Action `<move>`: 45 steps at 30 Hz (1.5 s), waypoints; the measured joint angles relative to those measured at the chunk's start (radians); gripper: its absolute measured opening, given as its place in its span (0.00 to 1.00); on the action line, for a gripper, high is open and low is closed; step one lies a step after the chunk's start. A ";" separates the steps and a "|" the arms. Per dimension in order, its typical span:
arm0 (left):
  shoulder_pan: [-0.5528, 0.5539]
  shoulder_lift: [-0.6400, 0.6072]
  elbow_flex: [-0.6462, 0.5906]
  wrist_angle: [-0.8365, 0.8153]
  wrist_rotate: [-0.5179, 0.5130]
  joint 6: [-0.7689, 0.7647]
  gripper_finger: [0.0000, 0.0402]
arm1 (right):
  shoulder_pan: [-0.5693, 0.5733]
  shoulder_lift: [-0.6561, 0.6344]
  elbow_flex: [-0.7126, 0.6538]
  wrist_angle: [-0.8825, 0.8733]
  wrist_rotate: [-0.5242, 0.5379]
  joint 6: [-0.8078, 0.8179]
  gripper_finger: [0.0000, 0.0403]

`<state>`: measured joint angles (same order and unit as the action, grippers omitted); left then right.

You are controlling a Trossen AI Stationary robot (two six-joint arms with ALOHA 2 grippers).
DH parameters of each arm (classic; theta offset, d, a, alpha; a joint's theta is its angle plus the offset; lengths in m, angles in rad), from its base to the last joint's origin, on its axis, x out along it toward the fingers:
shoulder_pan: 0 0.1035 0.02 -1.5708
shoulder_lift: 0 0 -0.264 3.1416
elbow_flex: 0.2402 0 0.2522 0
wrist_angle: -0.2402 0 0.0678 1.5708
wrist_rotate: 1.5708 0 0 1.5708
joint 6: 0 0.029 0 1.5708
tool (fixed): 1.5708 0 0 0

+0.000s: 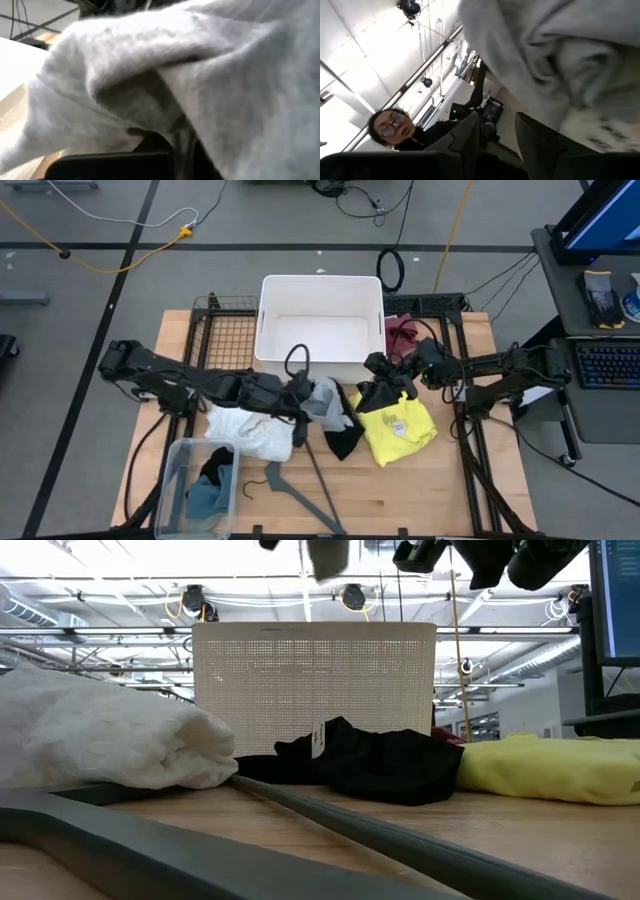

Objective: Pick & Place Cloths
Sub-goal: Put the gray underwear into the black wire basket

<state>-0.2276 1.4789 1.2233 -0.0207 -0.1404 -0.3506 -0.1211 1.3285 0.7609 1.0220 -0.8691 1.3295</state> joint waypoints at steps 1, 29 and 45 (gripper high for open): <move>-0.007 -0.010 0.001 -0.010 -0.015 -0.005 0.02 | 0.000 0.000 0.000 0.005 0.000 -0.005 0.31; -0.041 -0.437 0.000 -0.593 -1.051 -0.132 0.02 | 0.000 0.000 0.000 0.104 -0.003 -0.202 0.24; 0.448 -0.433 0.000 -1.211 -0.812 -0.543 0.02 | 0.000 0.000 0.000 0.103 -0.048 -0.261 0.19</move>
<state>0.2203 1.0456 1.2232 -1.2314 -0.9525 -0.8936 -0.1215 1.3281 0.7605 1.1255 -0.9170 1.0681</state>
